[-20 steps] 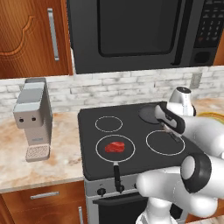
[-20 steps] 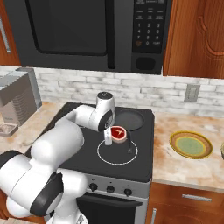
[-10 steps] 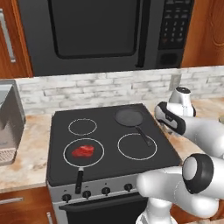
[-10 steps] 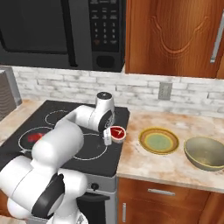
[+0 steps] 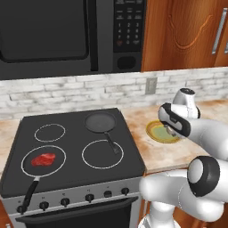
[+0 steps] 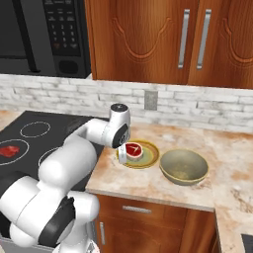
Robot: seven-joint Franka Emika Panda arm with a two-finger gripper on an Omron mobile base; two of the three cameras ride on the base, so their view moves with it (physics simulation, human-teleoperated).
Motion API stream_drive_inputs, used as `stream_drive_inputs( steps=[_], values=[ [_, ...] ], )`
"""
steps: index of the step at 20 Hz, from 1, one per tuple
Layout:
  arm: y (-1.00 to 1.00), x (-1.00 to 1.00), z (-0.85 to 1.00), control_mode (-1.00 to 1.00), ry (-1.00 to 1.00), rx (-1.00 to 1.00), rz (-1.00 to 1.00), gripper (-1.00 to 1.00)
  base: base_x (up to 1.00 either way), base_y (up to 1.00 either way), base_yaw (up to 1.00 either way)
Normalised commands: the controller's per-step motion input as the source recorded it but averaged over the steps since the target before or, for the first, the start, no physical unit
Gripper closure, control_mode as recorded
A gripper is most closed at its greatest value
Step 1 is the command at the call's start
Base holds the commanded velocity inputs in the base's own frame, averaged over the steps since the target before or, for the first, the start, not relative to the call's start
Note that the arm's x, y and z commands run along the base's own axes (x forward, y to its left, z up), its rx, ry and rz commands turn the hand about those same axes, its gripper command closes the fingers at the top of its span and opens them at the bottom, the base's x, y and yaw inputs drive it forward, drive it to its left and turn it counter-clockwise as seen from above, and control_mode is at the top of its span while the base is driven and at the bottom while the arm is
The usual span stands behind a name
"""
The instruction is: Place one of the steaks on the plate and the other in the bowl. Then place the bowl in the fridge.
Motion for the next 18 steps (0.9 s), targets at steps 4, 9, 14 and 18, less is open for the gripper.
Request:
stream_drive_inputs(
  steps=[4,9,14,18],
  values=[
    [0.0,0.0,0.0,-1.0,0.0,0.0,0.0,1.0,0.01,-0.21,0.0],
    [0.0,0.24,0.0,-1.0,0.02,0.0,0.0,1.0,0.0,0.0,0.0],
    [0.03,0.93,-0.03,-1.0,0.15,0.0,0.0,1.0,0.0,0.0,0.0],
    [-0.12,1.0,-0.13,-1.0,0.14,0.0,0.01,1.0,0.0,0.0,0.0]
  ],
)
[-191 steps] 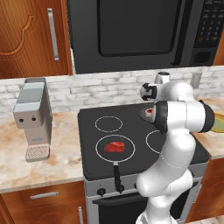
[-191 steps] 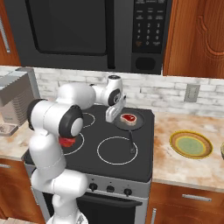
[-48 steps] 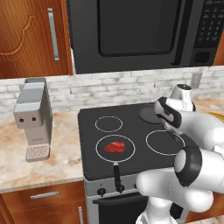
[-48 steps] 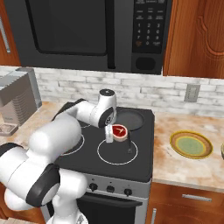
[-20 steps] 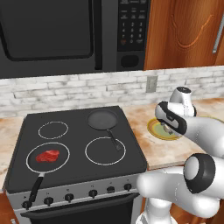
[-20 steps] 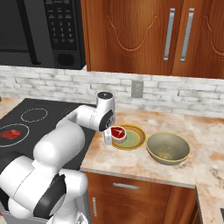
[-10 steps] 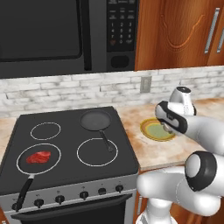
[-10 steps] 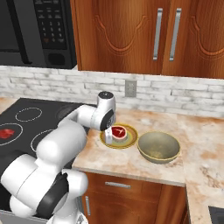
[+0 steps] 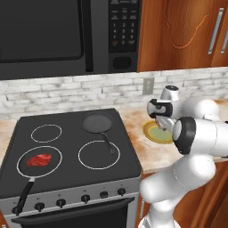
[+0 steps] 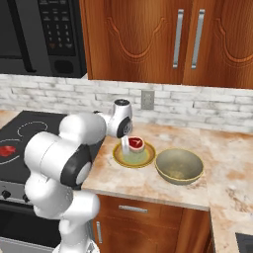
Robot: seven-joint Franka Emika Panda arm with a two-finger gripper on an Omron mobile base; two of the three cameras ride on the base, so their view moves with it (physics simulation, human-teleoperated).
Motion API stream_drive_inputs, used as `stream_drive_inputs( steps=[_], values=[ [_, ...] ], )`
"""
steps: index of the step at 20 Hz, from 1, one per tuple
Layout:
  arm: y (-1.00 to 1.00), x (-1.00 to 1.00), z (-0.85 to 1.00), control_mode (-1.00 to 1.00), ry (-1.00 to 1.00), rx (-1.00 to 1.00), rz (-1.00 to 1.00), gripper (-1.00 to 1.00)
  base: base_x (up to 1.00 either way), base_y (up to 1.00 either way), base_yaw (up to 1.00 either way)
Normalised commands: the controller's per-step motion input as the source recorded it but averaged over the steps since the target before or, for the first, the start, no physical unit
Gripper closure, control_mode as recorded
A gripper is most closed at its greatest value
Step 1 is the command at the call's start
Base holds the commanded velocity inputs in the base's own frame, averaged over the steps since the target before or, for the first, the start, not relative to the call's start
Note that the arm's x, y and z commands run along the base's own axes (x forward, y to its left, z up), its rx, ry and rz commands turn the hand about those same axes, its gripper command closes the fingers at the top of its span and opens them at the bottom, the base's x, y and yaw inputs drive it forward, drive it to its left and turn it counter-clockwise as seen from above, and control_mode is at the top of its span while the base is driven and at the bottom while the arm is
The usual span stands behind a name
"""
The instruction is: Place one of the steaks on the plate and the other in the bowl. Then place the bowl in the fridge.
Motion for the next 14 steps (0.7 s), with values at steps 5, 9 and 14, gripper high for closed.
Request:
stream_drive_inputs(
  steps=[5,9,14],
  values=[
    [0.0,0.71,-0.3,-1.0,0.16,0.0,0.03,1.0,0.0,0.0,0.0],
    [-0.12,0.25,-0.61,-1.0,0.15,0.01,0.0,1.0,0.0,0.0,0.0],
    [-0.06,-0.37,-0.38,-1.0,0.0,0.07,0.0,1.0,0.0,0.0,0.0]
  ],
)
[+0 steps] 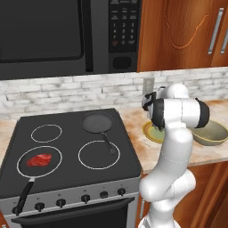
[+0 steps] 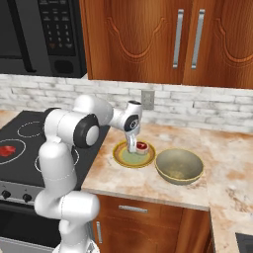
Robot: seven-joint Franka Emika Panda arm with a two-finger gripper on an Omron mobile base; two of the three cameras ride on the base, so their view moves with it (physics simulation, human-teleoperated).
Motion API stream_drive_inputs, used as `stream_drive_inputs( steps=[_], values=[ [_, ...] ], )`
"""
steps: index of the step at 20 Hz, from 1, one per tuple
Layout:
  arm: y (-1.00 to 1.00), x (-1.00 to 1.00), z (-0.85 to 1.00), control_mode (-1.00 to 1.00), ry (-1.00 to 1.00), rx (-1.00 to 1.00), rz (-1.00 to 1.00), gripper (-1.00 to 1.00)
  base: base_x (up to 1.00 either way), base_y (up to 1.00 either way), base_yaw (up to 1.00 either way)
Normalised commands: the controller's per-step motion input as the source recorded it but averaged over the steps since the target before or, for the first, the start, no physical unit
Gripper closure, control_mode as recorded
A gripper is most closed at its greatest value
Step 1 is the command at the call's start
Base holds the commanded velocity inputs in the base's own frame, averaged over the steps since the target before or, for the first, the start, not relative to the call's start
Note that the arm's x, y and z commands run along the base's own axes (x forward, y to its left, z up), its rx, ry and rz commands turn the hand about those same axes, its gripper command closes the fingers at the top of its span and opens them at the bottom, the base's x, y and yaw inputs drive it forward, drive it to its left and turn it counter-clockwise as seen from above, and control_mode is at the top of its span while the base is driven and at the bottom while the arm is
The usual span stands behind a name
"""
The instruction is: Place one of the steaks on the plate and the other in the bowl. Then place the bowl in the fridge.
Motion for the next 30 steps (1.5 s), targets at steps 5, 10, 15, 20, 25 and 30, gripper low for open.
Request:
stream_drive_inputs(
  steps=[5,10,15,20,25,30],
  values=[
    [0.01,-0.03,-0.26,-1.0,-0.01,0.03,0.0,1.0,0.0,0.0,0.0],
    [0.03,0.0,-0.22,-1.0,-0.02,0.07,0.0,-1.0,0.0,0.0,0.0],
    [0.06,0.0,-0.03,-1.0,0.0,0.01,0.0,-1.0,0.0,0.0,0.0],
    [0.22,-0.03,0.01,-1.0,0.0,-0.01,0.0,-1.0,0.0,0.0,0.0],
    [0.13,-0.34,0.32,-1.0,-0.02,-0.07,0.0,-1.0,0.0,0.0,0.0],
    [0.1,-0.79,0.23,-1.0,-0.05,-0.1,0.0,-1.0,0.0,0.0,0.0]
  ],
)
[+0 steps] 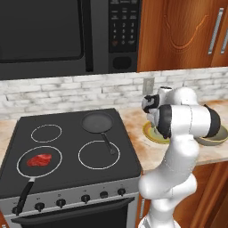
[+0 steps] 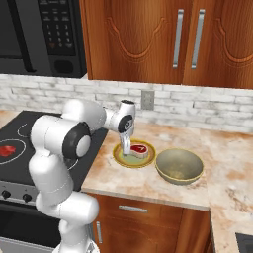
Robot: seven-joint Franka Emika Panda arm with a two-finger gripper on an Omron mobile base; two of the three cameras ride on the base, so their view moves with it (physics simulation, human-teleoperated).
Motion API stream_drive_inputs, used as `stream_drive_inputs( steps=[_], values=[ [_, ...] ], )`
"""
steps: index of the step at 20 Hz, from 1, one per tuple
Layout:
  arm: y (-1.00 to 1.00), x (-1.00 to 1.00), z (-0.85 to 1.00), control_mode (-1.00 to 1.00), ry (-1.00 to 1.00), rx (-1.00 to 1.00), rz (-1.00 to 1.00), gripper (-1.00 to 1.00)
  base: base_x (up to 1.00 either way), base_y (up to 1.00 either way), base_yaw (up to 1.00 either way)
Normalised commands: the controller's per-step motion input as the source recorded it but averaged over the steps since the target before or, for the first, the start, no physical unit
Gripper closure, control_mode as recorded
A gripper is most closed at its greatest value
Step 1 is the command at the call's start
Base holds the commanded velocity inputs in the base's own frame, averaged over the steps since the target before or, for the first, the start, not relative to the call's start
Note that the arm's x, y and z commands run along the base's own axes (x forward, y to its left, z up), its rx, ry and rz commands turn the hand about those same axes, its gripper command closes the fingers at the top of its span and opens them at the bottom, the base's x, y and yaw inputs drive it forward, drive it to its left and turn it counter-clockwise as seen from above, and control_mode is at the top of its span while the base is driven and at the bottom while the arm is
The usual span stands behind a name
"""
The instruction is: Place one of the steaks on the plate and the other in the bowl. Then place the bowl in the fridge.
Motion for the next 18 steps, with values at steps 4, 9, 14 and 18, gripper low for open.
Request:
stream_drive_inputs(
  steps=[4,9,14,18],
  values=[
    [0.15,-0.99,0.36,-1.0,-0.05,-0.14,0.0,-1.0,0.0,0.0,0.0],
    [0.16,-0.88,0.77,-1.0,-0.01,-0.16,0.03,-1.0,0.0,0.0,0.0],
    [0.03,-0.55,0.27,-1.0,0.07,0.07,0.17,-1.0,0.0,0.0,0.0],
    [0.11,-0.56,0.84,-1.0,0.12,-0.02,0.34,-1.0,0.0,0.0,0.0]
  ],
)
